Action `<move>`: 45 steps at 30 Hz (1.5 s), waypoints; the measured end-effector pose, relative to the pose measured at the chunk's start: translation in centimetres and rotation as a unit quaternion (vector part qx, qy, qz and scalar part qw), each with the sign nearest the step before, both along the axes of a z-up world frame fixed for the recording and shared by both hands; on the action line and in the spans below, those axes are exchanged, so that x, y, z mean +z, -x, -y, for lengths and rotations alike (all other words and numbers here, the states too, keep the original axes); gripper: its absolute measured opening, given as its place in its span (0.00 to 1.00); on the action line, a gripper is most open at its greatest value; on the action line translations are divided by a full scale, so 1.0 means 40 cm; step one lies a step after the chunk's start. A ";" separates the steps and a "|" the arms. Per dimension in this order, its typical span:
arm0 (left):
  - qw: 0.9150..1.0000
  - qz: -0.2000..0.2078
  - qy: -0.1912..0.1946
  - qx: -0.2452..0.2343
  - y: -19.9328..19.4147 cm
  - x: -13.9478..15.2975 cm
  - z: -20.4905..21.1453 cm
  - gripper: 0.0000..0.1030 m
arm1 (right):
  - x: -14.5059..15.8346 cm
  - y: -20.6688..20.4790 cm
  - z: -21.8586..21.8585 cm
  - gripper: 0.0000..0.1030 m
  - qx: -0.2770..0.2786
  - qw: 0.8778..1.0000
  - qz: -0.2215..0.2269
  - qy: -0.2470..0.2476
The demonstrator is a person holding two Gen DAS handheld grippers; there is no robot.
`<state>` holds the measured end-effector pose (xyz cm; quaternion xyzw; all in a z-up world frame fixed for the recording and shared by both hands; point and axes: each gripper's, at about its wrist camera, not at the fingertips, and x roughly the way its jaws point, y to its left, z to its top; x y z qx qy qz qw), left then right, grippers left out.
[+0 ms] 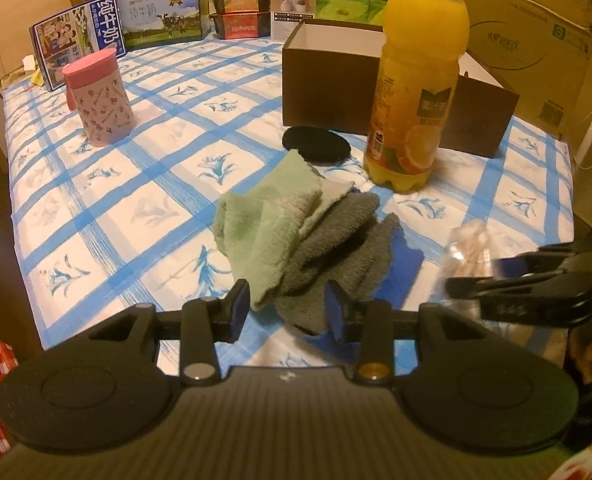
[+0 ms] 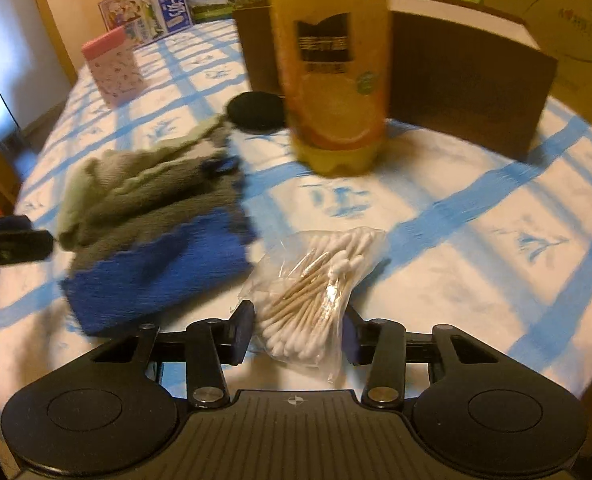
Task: Organize soft objects
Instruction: 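Grasp the cotton-swab bag with the right gripper while the left gripper grasps the green towel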
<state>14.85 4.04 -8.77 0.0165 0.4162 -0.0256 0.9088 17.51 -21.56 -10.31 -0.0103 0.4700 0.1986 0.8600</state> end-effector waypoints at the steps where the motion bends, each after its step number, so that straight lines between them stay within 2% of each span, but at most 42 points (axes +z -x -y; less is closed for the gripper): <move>1: 1.000 0.003 -0.003 -0.003 -0.007 0.000 -0.002 0.38 | 0.002 -0.008 0.010 0.44 0.006 1.000 -0.003 0.004; 5: 0.999 0.008 -0.022 -0.025 -0.045 -0.003 0.005 0.45 | 0.006 -0.030 0.034 0.45 0.010 0.999 -0.001 0.032; 9: 0.999 0.017 -0.033 -0.039 -0.099 -0.008 0.006 0.46 | 0.001 -0.051 0.042 0.51 0.000 1.000 -0.011 0.028; 14: 0.998 -0.002 -0.025 -0.066 -0.175 -0.040 0.011 0.46 | -0.009 -0.072 0.042 0.64 -0.022 0.999 -0.020 0.021; 19: 0.996 -0.023 -0.042 -0.070 -0.223 -0.090 0.020 0.44 | -0.013 -0.086 0.042 0.67 -0.039 0.999 -0.026 0.008; 20: 0.997 -0.024 -0.042 -0.067 -0.229 -0.095 0.018 0.42 | -0.014 -0.086 0.041 0.67 -0.040 0.999 -0.024 0.008; 23: 0.998 -0.022 -0.012 -0.057 -0.238 -0.093 -0.008 0.14 | -0.015 -0.086 0.042 0.67 -0.041 0.999 -0.019 0.005; 24: 0.998 -0.020 0.004 -0.051 -0.237 -0.086 -0.021 0.12 | -0.015 -0.085 0.045 0.66 -0.040 0.999 -0.017 0.003; 25: 0.999 -0.015 0.014 -0.045 -0.234 -0.079 -0.032 0.09 | -0.014 -0.083 0.048 0.57 -0.039 0.999 -0.016 0.000; 26: 0.999 -0.011 0.024 -0.039 -0.232 -0.070 -0.044 0.07 | -0.011 -0.082 0.054 0.45 -0.035 0.999 -0.015 -0.007; 31: 0.998 0.013 0.064 -0.007 -0.206 -0.006 -0.123 0.05 | 0.012 -0.073 0.079 0.42 -0.033 0.999 -0.004 -0.017; 38: 0.997 0.053 0.057 0.003 -0.168 0.102 -0.182 0.05 | 0.074 -0.072 0.143 0.42 -0.038 0.999 0.011 -0.033; 45: 0.994 0.091 0.052 -0.009 -0.171 0.196 -0.188 0.05 | 0.150 -0.090 0.208 0.42 -0.036 0.998 0.038 -0.038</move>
